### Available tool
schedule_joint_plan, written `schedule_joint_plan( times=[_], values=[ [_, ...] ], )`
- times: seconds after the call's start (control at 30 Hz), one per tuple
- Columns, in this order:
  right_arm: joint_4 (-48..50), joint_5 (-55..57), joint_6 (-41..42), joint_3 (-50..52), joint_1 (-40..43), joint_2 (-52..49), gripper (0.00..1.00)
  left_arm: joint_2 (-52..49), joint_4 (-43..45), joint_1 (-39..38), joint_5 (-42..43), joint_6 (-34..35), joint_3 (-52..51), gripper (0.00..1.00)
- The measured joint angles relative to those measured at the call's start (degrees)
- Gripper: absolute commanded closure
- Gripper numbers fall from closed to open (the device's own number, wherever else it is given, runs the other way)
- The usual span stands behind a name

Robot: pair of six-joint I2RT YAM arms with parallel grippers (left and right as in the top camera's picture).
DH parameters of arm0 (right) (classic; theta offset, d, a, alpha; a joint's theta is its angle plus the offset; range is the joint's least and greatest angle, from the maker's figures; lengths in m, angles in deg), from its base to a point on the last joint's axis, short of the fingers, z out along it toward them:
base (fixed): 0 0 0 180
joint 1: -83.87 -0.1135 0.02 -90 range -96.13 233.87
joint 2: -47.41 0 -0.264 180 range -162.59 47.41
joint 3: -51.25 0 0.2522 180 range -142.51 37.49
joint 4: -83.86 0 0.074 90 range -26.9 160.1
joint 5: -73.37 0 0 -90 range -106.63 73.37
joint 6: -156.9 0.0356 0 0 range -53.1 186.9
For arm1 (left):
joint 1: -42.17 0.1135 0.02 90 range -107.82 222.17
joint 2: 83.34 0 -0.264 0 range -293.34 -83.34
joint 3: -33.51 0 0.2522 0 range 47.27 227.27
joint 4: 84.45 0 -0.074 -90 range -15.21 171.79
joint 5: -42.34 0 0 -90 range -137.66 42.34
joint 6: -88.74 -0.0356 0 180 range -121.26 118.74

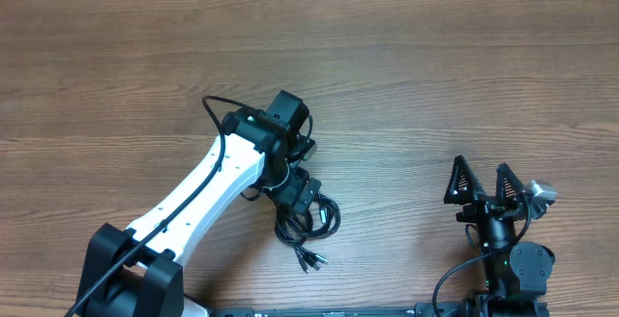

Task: Untangle cables
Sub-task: 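Move the left gripper forward and down over the black cable bundle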

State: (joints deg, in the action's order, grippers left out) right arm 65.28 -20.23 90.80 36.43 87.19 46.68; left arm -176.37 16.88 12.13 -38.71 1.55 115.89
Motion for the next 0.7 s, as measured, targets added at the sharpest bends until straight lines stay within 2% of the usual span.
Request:
schedule_joint_plan(
  times=[0.17,0.4,0.57,0.7],
  values=[
    [0.02,0.0,0.02,0.0,0.02,0.0,0.0,0.0,-1.86,0.0,-0.61,2.54,0.0,0.01],
    [0.04,0.02,0.04,0.0,0.02,0.0,0.0,0.0,-3.63,-1.27,-2.73,16.22,0.0,0.0],
    [0.02,0.0,0.02,0.0,0.0,0.0,0.0,-0.09,0.55,-6.32,-3.17,20.55,-2.32,0.01],
    [0.0,0.0,0.02,0.0,0.02,0.0,0.0,-0.11,5.25,-7.48,-2.97,22.6,-7.1,0.0]
  ],
)
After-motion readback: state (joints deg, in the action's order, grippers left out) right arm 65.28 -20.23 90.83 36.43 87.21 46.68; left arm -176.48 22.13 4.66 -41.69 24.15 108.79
